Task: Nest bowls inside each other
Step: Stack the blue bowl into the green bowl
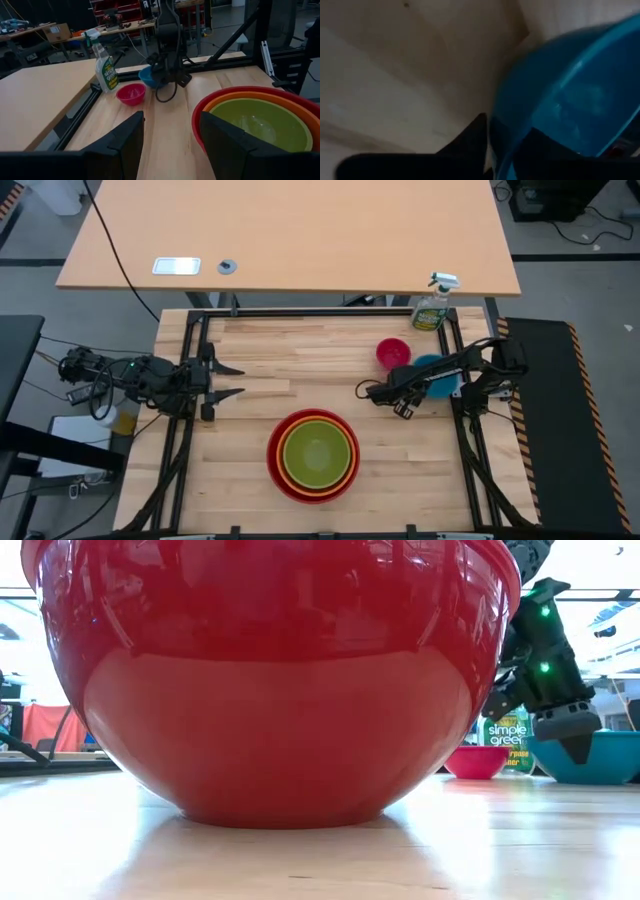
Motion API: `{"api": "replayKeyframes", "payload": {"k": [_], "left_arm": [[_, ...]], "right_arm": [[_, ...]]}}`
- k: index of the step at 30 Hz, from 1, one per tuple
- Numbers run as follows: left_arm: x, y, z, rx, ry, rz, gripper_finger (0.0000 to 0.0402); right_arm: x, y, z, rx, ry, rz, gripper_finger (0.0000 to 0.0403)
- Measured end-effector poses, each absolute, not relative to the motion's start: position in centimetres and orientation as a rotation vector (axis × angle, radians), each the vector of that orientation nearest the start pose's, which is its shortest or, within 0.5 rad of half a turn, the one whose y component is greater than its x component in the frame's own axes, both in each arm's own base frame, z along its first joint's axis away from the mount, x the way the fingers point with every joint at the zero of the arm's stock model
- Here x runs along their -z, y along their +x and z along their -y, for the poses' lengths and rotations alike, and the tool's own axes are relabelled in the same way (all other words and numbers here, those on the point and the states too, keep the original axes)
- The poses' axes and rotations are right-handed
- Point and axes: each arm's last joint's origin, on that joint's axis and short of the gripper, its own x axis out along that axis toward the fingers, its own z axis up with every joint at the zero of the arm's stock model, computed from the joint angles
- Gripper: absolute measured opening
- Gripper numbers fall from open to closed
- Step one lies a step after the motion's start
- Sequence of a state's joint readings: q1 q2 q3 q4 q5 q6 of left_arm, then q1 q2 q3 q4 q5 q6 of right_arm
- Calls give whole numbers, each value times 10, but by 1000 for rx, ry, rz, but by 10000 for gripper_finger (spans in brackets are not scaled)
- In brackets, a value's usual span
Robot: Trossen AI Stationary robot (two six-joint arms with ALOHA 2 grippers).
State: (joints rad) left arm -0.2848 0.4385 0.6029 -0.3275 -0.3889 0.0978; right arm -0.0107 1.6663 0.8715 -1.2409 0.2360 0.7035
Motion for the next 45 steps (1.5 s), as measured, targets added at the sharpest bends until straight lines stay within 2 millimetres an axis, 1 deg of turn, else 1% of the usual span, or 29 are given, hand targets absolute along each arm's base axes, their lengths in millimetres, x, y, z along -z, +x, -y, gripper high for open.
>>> {"api": "replayKeyframes", "payload": {"k": [4, 5, 8, 11, 14, 17, 19, 21, 24, 27, 30, 32, 34, 39, 41, 45], "left_arm": [[-300, 105, 19, -96, 151, -159, 196], [-300, 105, 19, -96, 151, -159, 196], [-300, 105, 19, -96, 150, -158, 196], [-300, 105, 19, -97, 150, -158, 196], [-300, 105, 19, -97, 146, -157, 196], [-300, 105, 19, -97, 146, -157, 196], [-300, 105, 19, -97, 146, -157, 196], [-300, 105, 19, -97, 146, -157, 196], [-300, 105, 19, -97, 146, -157, 196], [-300, 105, 19, -97, 146, -157, 196], [-300, 105, 19, -97, 146, -157, 196], [-300, 105, 19, -97, 145, -157, 196], [-300, 105, 19, -97, 145, -157, 196], [-300, 105, 19, -98, 142, -157, 196], [-300, 105, 19, -98, 142, -158, 196], [-300, 105, 19, -98, 143, -158, 196]], "right_arm": [[-152, 217, 3, 846, 283, -1878, 25], [-155, 216, 1, 856, 281, -1897, 18], [-172, 217, -4, 927, 232, -1928, 20], [-194, 225, -8, 999, 158, -1889, 37], [-215, 241, -17, 965, 138, -1773, 40], [-238, 260, -29, 916, 103, -1630, 29], [-255, 274, -41, 836, 79, -1508, 23], [-272, 288, -56, 730, 61, -1365, 22], [-297, 309, -84, 514, 42, -1145, 27], [-312, 325, -115, 265, -17, -953, 33], [-313, 338, -147, 68, -97, -825, 31], [-305, 346, -164, -10, -133, -821, 28], [-291, 358, -175, -55, -142, -859, 28], [-252, 390, -194, -143, -197, -1018, 33], [-244, 397, -198, -136, -237, -1114, 33], [-240, 406, -205, -165, -267, -1248, 34]]}}
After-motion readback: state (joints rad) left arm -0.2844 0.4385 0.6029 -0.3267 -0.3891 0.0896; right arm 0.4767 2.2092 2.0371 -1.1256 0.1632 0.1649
